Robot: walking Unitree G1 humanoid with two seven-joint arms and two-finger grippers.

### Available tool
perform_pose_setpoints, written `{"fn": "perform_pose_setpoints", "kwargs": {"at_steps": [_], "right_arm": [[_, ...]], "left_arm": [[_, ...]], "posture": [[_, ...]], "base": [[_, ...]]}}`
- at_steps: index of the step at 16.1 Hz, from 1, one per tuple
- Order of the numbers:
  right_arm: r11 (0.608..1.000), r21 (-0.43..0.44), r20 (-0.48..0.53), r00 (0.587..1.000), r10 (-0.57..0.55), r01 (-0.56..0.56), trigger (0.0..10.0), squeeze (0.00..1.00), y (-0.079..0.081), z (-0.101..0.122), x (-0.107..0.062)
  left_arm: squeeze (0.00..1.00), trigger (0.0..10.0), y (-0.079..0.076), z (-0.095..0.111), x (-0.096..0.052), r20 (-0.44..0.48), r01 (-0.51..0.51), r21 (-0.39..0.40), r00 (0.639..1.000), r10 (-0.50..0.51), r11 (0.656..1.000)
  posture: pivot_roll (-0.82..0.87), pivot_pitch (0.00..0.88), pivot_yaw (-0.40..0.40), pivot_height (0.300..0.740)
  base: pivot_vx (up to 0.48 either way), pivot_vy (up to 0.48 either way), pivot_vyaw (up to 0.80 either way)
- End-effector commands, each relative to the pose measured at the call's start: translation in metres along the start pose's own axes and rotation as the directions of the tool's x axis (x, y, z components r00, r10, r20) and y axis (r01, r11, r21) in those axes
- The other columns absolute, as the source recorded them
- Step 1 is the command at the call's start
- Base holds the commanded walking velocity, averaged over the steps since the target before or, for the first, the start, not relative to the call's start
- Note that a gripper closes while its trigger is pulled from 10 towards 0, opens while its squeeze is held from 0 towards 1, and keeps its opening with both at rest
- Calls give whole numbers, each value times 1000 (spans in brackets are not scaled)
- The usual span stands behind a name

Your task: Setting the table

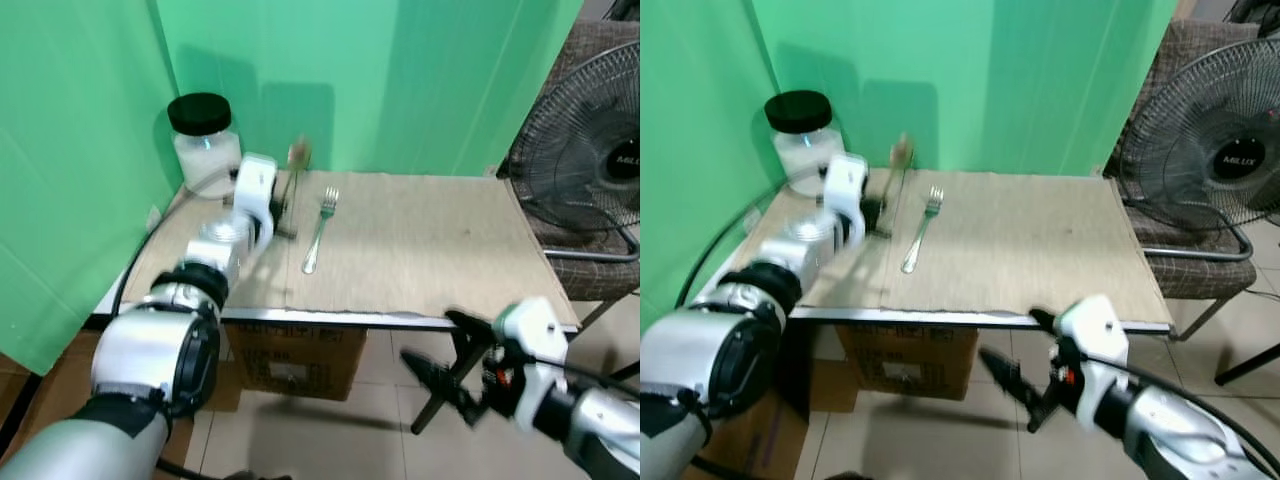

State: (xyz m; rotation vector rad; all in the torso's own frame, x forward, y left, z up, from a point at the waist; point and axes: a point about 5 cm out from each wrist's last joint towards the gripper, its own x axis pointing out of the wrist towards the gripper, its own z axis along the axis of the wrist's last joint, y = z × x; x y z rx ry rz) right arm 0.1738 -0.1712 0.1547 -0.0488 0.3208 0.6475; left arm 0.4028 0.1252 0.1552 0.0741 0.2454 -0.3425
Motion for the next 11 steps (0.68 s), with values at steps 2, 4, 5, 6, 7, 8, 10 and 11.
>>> {"fn": "perform_pose_setpoints", "kwargs": {"at_steps": [2, 4, 5, 6, 7, 8, 10, 11], "right_arm": [[998, -1, 50, 997, -57, 57, 10000, 0, -5, 6, 5], [994, -1, 94, 990, -105, 105, 10000, 0, -8, 10, 10], [984, 13, 160, 971, -178, 179, 10000, 0, -11, 17, 15], [978, 28, 181, 961, -207, 205, 10000, 0, -12, 19, 16], [964, 64, 214, 940, -266, 258, 10000, 0, -13, 22, 18], [957, 73, 220, 931, -290, 281, 10000, 0, -14, 23, 18], [937, 82, 225, 910, -349, 340, 10000, 0, -16, 23, 17], [907, 122, 234, 876, -421, 403, 10000, 0, -20, 24, 19]], "left_arm": [[0, 0, -6, 29, 1, 131, 85, 13, 988, -86, 996], [0, 0, -15, 39, 0, 208, 185, 12, 961, -184, 983], [0, 0, -33, 43, -10, 295, 332, 63, 895, -335, 941], [0, 0, -41, 42, -16, 319, 377, 92, 866, -386, 922], [0, 0, -51, 37, -30, 351, 364, 168, 846, -400, 916], [0, 706, -54, 35, -36, 366, 334, 196, 847, -385, 922], [0, 10000, -55, 30, -48, 400, 263, 183, 860, -316, 947], [0, 10000, -54, 23, -58, 389, 223, 200, 876, -286, 954]], "posture": [[-188, 0, 23, 740], [-170, 0, 30, 740], [-148, 0, 45, 740], [-148, 0, 45, 740], [-142, 0, 53, 740], [-140, 0, 53, 740], [-127, 0, 44, 740], [-109, 0, 37, 740]], "base": [[0, 0, 0], [0, 0, 0], [0, 0, 0], [0, 0, 0], [0, 0, 0], [0, 0, 0], [0, 0, -788], [0, 0, -788]]}}
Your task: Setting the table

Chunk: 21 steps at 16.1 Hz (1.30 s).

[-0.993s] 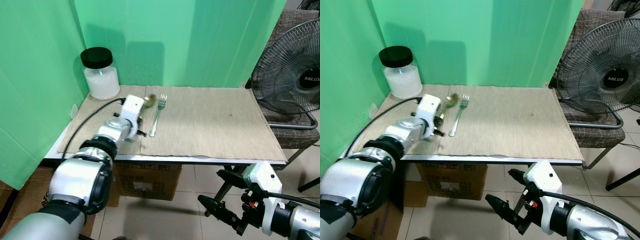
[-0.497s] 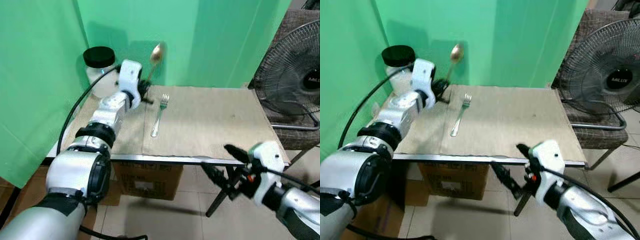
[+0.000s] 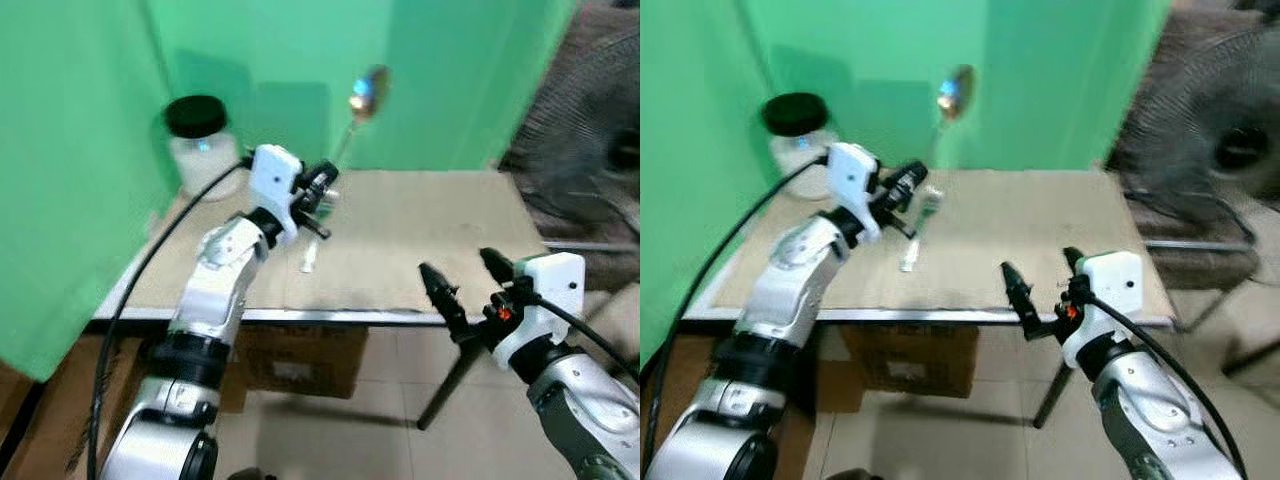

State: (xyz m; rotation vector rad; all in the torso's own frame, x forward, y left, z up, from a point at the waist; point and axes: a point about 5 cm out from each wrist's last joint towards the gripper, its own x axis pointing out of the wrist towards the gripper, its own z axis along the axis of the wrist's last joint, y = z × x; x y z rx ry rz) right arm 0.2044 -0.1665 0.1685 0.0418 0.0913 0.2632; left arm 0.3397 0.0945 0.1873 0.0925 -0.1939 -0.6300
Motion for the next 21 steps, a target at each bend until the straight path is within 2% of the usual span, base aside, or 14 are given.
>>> {"fn": "perform_pose_setpoints", "kwargs": {"at_steps": [1, 3, 5, 6, 9, 11, 13, 16, 21], "right_arm": [[996, 4, 23, 996, -85, 85, 10000, 0, -8, 2, 2], [987, 11, 7, 987, -163, 163, 10000, 0, -10, -5, 1], [980, -14, -13, 980, -198, 198, 10000, 0, -11, -8, 1], [975, -17, -18, 975, -221, 220, 10000, 0, -11, -8, 6], [971, -1, -3, 971, -238, 238, 10000, 0, -13, -4, 11], [970, 8, -11, 970, -244, 244, 10000, 0, -17, -6, 8], [962, 0, -50, 960, -274, 274, 10000, 0, -24, -13, 10], [960, -3, -52, 958, -280, 281, 10000, 0, -25, -15, 21], [959, 5, -39, 958, -284, 285, 10000, 0, -25, -12, 22]], "left_arm": [[0, 10000, -5, 1, -5, -23, -3, 43, 1000, 4, 999], [0, 10000, -7, -12, -28, -115, -95, 93, 988, 105, 991], [0, 10000, -6, -21, -41, -161, -162, 101, 971, 177, 982], [0, 10000, -6, -18, -47, -148, -192, 90, 968, 204, 977], [0, 10000, -11, -12, -48, -131, -240, 57, 961, 245, 969], [0, 10000, -15, -11, -49, -136, -254, 77, 955, 263, 964], [0, 10000, -13, -14, -58, -168, -296, 77, 938, 305, 952], [0, 10000, -7, -13, -61, -173, -342, 67, 921, 349, 937], [0, 10000, -12, -12, -60, -181, -323, 54, 927, 327, 945]], "posture": [[-104, 0, 37, 740], [-100, 0, 42, 740], [-90, 0, 33, 740], [-79, 0, 23, 740], [-37, 0, 4, 740], [-21, 0, -17, 740], [7, 0, -55, 740], [16, 0, -56, 740], [15, 0, -52, 740]], "base": [[0, 0, -788], [0, 0, -788], [0, 0, -794], [0, 0, -788], [0, 0, -788], [0, 0, -788], [0, 0, -794], [0, 0, -792], [0, 0, -795]]}}
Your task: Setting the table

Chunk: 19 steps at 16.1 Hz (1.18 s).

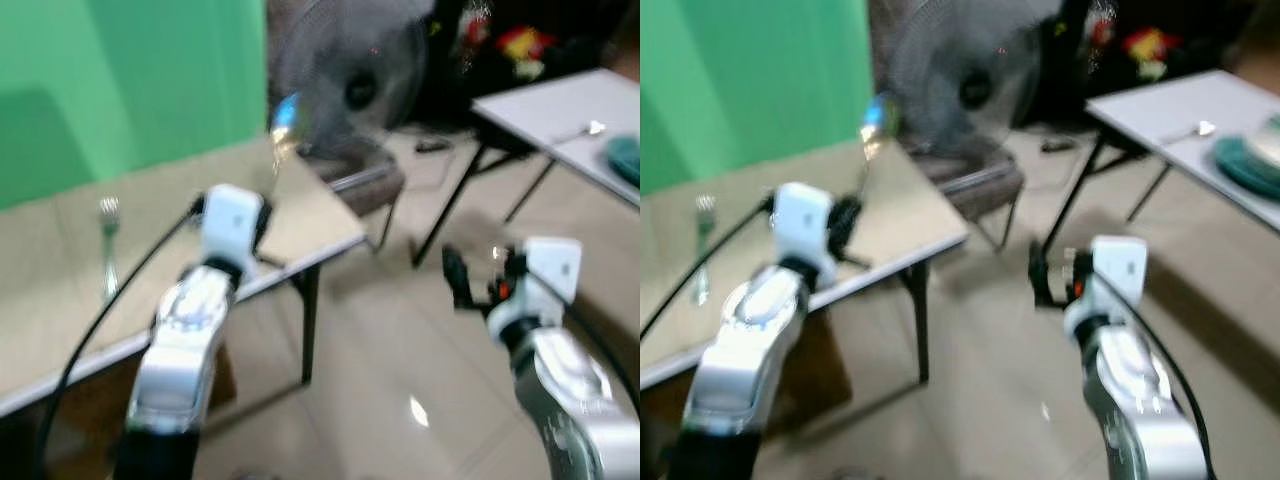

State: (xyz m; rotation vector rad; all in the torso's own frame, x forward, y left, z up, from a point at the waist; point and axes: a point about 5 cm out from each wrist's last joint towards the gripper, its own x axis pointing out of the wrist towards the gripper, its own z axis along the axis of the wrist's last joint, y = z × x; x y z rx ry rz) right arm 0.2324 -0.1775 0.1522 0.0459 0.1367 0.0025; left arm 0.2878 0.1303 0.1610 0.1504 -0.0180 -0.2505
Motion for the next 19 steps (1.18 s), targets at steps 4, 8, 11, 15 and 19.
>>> {"fn": "perform_pose_setpoints", "kwargs": {"at_steps": [4, 8, 11, 15, 19], "right_arm": [[999, -2, 24, 998, -50, 50, 10000, 0, -6, 2, -3], [999, -10, 34, 998, -49, 49, 10000, 0, -5, 4, -3], [999, -14, 35, 998, -49, 49, 10000, 0, -5, 4, -2], [999, -29, 44, 999, -29, 30, 10000, 0, -3, 6, -2], [998, -59, 30, 999, -19, 21, 10000, 0, -3, 4, -1]], "left_arm": [[0, 10000, -13, 6, 2, 43, 68, -7, 997, -67, 998], [0, 10000, -17, 7, 2, 48, 91, -16, 995, -90, 996], [0, 10000, -17, 8, 2, 50, 117, -14, 992, -116, 993], [0, 10000, -17, 7, 2, 45, 116, -17, 992, -115, 993], [0, 10000, -13, 6, 2, 38, 112, -15, 993, -111, 994]], "posture": [[0, 0, -49, 740], [-6, 0, -47, 740], [-3, 0, -49, 740], [-6, 0, -47, 740], [-6, 0, -50, 740]], "base": [[0, 0, -800], [0, 0, -800], [104, 0, -800], [327, 0, -428], [339, 0, 0]]}}
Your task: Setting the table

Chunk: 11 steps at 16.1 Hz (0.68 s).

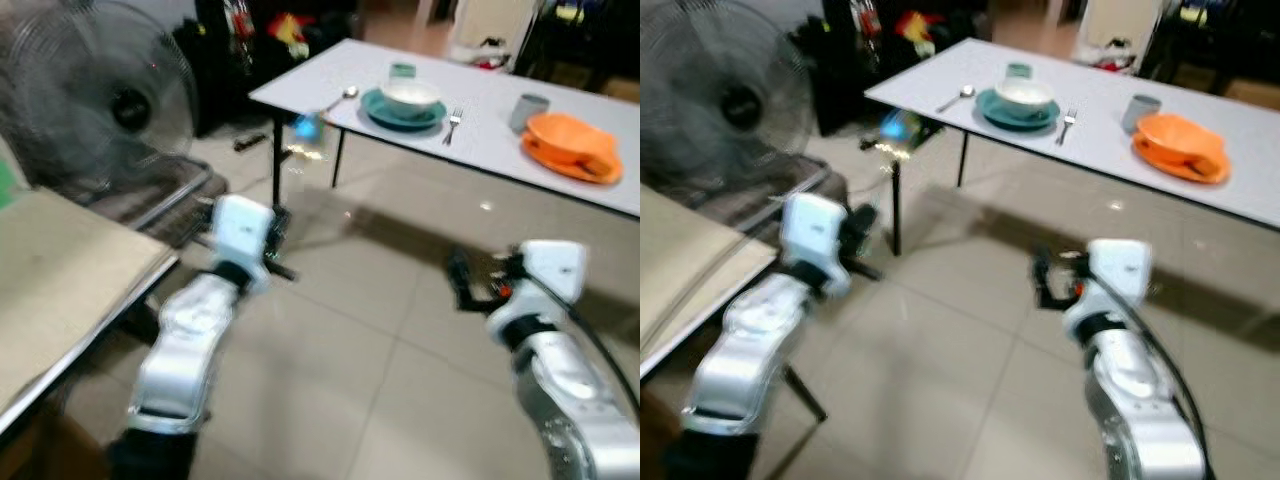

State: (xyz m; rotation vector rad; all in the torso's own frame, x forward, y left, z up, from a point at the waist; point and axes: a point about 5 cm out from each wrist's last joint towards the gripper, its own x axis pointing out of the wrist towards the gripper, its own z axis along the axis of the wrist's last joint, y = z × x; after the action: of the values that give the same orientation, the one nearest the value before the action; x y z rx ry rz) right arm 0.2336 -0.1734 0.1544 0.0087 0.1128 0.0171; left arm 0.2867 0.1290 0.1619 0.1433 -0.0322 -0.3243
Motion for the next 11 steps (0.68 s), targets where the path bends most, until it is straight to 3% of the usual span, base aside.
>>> {"fn": "perform_pose_setpoints", "kwargs": {"at_steps": [1, 9, 11], "right_arm": [[999, -12, -9, 999, -36, 36, 10000, 0, -10, -1, -1], [999, -6, 24, 999, -45, 45, 10000, 0, -15, 4, -2], [999, -4, 43, 998, -46, 46, 10000, 0, -18, 7, 0]], "left_arm": [[0, 10000, -11, 4, 4, 15, 39, -9, 999, -39, 999], [0, 10000, -10, 4, 6, 17, 41, -11, 999, -41, 999], [0, 10000, -7, 3, 5, 13, 31, -7, 999, -31, 1000]], "posture": [[-6, 0, -52, 740], [-11, 0, -47, 740], [-9, 0, -50, 740]], "base": [[386, 0, 0], [400, 0, -765], [398, 0, -262]]}}
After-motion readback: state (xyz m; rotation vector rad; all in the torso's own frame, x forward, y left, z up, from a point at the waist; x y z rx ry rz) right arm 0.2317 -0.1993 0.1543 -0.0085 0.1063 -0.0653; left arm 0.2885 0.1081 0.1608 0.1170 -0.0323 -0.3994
